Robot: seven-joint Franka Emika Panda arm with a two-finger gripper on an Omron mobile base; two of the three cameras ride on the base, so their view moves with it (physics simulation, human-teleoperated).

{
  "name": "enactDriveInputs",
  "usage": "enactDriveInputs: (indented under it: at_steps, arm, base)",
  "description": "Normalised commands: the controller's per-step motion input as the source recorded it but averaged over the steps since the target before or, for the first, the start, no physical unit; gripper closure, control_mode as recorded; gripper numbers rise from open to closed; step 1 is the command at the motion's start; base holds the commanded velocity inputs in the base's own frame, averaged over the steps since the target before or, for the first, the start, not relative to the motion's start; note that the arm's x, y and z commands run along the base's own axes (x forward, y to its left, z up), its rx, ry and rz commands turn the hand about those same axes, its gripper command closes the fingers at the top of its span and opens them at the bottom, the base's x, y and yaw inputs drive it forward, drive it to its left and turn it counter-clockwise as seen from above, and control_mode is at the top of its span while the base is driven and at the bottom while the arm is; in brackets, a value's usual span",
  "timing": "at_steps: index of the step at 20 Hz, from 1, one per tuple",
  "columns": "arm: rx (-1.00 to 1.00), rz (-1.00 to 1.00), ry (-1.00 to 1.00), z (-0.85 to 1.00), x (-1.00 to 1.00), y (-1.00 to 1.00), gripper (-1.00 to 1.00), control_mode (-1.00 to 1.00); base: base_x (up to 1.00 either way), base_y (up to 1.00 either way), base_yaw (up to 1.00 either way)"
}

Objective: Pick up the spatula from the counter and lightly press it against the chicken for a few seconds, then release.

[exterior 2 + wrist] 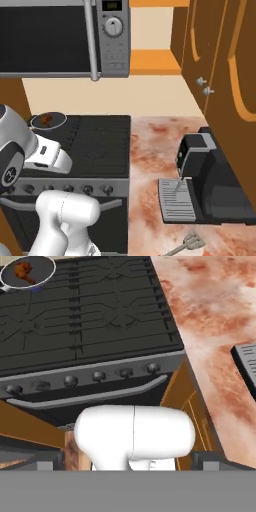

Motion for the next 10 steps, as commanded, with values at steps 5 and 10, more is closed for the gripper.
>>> enactDriveInputs:
  at_steps: [5,10]
  arm:
    - [0.00,0.00,0.00,0.00,0.00,0.00,-1.00,1.00]
    - [0.00,0.00,0.00,0.00,0.00,0.00,-1.00,1.00]
  base:
    - [-0.38,-0.21,-0.29]
    - [-0.31,-0.14,-0.29]
